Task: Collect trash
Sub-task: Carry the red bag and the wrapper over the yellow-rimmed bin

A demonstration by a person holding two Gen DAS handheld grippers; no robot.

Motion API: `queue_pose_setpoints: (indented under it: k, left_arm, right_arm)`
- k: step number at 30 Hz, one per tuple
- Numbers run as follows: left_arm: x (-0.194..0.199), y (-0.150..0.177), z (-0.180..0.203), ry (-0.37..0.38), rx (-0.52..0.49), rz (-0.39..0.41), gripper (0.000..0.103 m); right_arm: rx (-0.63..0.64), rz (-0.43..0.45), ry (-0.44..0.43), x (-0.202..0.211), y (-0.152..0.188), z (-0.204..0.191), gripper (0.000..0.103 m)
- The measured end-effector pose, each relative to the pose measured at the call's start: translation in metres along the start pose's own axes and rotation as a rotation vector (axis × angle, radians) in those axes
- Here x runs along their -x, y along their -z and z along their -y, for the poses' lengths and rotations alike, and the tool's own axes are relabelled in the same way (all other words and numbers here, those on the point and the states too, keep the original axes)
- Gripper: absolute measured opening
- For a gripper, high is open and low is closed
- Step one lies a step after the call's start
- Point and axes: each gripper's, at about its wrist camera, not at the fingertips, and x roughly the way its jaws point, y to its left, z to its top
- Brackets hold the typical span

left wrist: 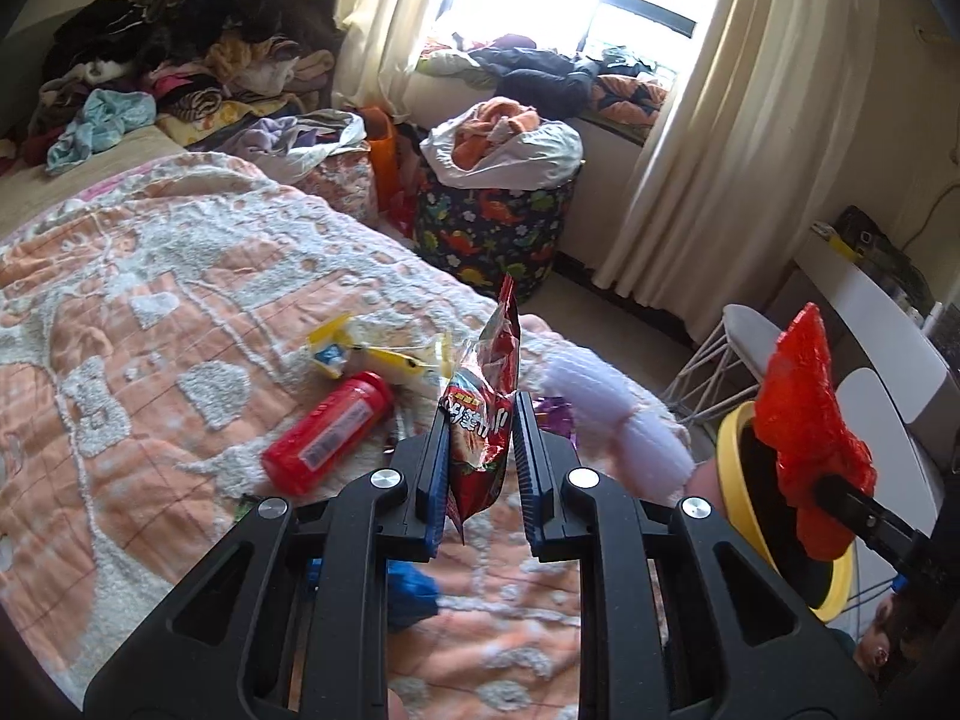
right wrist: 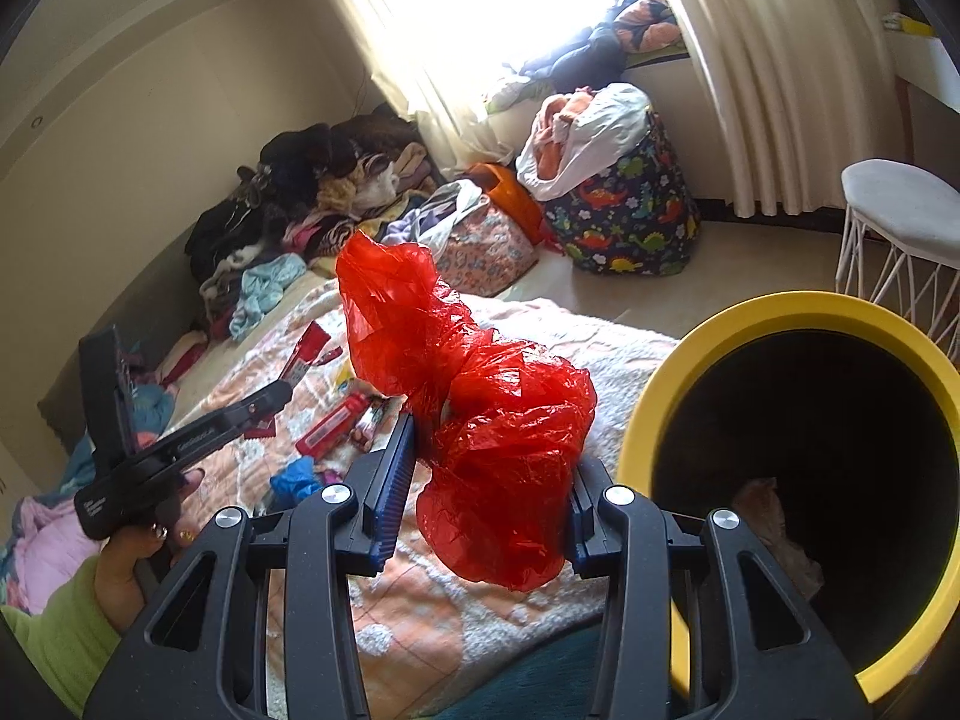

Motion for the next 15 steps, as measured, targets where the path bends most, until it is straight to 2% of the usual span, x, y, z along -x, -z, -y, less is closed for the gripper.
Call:
queue_pose_setpoints:
  k: [15]
  left_arm:
    - [0.0, 0.005, 0.058, 0.116, -0.078, -0.01, 0.014]
  right_arm:
    - [-0.082, 0.069, 0.057, 0.022, -0.008, 0.04, 0.039]
